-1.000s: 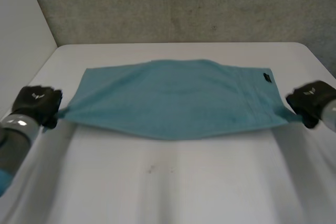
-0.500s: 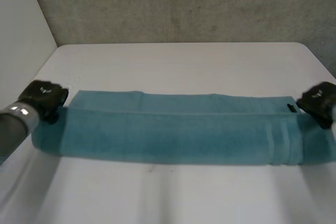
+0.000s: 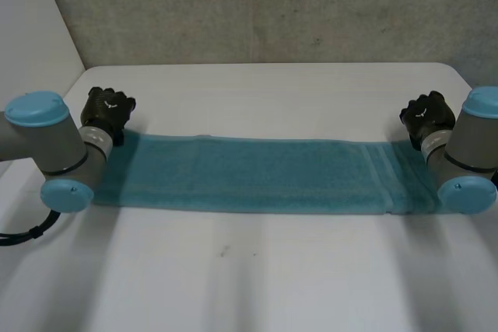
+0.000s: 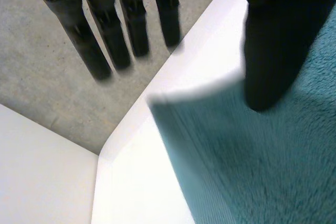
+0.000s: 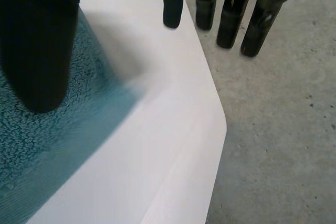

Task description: Fold the laundry

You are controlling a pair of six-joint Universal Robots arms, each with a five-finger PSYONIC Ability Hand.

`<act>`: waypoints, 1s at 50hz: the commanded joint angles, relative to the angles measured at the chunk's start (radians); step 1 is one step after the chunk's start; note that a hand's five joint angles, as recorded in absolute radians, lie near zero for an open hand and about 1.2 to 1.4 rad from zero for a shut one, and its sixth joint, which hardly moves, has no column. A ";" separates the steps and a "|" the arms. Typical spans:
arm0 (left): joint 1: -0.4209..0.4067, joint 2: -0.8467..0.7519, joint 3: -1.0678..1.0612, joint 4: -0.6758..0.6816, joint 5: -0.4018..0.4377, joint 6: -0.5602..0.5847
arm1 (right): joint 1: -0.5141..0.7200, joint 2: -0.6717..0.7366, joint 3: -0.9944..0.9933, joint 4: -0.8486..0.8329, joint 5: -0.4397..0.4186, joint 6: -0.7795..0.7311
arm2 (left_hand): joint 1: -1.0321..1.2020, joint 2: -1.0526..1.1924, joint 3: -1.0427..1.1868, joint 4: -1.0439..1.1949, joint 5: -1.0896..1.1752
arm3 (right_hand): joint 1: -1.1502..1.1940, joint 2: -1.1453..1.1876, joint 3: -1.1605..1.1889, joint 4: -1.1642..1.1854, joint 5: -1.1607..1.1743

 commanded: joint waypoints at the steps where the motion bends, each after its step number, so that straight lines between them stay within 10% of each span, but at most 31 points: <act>1: -0.022 0.076 -0.099 0.031 0.002 0.012 | -0.011 -0.120 0.096 -0.044 0.024 0.161 | -0.324 -0.383 -0.389 -0.380 -0.381 | -0.134 -0.209 -0.218 -0.235 -0.233; 12: -0.019 0.307 -0.332 0.034 0.001 -0.008 | -0.161 -0.500 0.411 0.057 -0.228 0.356 | -0.324 -0.383 -0.389 -0.380 -0.381 | -0.134 -0.209 -0.218 -0.235 -0.233; 30: -0.059 0.508 -0.547 0.035 0.005 -0.312 | -0.410 -0.459 0.566 0.216 -0.566 0.319 | -0.324 -0.383 -0.389 -0.380 -0.381 | 0.314 0.238 0.230 0.213 0.214; 46: -0.059 0.505 -0.564 0.041 0.005 -0.312 | -0.419 -0.345 0.546 0.122 -0.572 0.313 | -0.324 -0.383 -0.389 -0.380 -0.381 | 0.586 0.511 0.503 0.485 0.487; 50: -0.057 0.507 -0.567 0.041 0.005 -0.312 | -0.426 -0.328 0.531 0.108 -0.559 0.313 | -0.324 -0.383 -0.389 -0.380 -0.381 | 1.027 0.952 0.943 0.926 0.928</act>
